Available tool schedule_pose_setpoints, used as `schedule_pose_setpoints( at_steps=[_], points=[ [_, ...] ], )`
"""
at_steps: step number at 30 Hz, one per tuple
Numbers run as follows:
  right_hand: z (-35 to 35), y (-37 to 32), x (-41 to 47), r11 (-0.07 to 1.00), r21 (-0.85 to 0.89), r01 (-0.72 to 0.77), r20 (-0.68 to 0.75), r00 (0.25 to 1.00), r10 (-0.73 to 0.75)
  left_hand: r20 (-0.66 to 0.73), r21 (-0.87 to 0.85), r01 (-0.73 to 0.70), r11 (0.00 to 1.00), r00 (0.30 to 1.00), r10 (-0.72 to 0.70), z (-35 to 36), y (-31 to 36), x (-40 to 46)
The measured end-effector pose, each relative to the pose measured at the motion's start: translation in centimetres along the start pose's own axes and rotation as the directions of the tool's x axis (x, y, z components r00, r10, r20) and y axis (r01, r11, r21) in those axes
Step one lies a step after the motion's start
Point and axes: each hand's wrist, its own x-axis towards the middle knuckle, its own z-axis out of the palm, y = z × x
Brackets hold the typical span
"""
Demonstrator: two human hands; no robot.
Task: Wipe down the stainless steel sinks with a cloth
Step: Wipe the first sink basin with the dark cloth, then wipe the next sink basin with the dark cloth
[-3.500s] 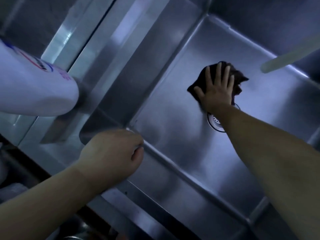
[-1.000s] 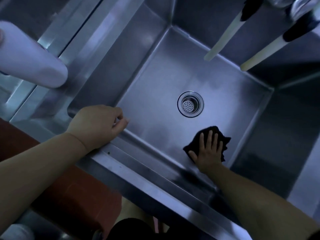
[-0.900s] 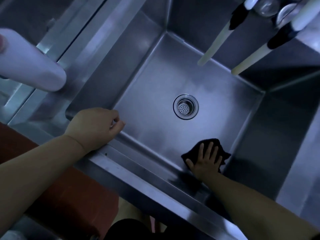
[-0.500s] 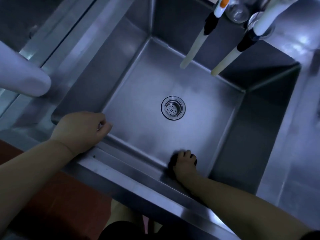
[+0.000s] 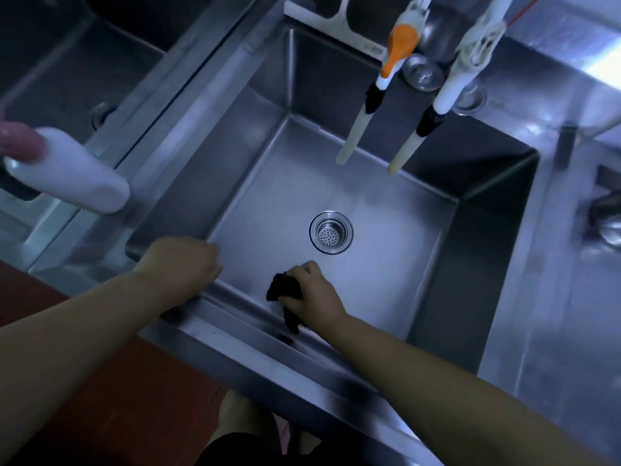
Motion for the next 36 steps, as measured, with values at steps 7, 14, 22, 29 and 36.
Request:
schedule_pose_setpoints(
  at_steps=[7,14,22,29,36],
  points=[
    [-2.3,-7.8,-3.8,0.982,0.178,0.067,-0.196,0.98,-0.031,0.016,-0.648,0.16,0.744,0.98,-0.197,-4.7,4.9,-1.5],
    [-2.3,-15.1,-5.3,0.98,0.153,0.124,-0.204,0.975,-0.092,0.031,-0.751,0.207,0.627,0.96,-0.28,-8.1,2.8,-6.6],
    [1.7,-24.9,-4.2,0.98,-0.054,0.194,-0.182,0.963,-0.201,0.035,-0.782,0.281,0.556,0.911,-0.411,-8.3,-5.2,-13.6],
    [11.6,-35.2,-1.6,0.926,-0.258,0.275,-0.081,0.949,-0.304,0.033,-0.881,0.263,0.393,0.863,-0.504,-6.7,-16.4,-22.5],
    [17.1,-43.5,2.4,0.914,-0.232,0.332,-0.022,0.938,-0.347,-0.028,-0.89,0.224,0.397,0.842,-0.539,-7.2,-28.3,-27.5]
  ],
)
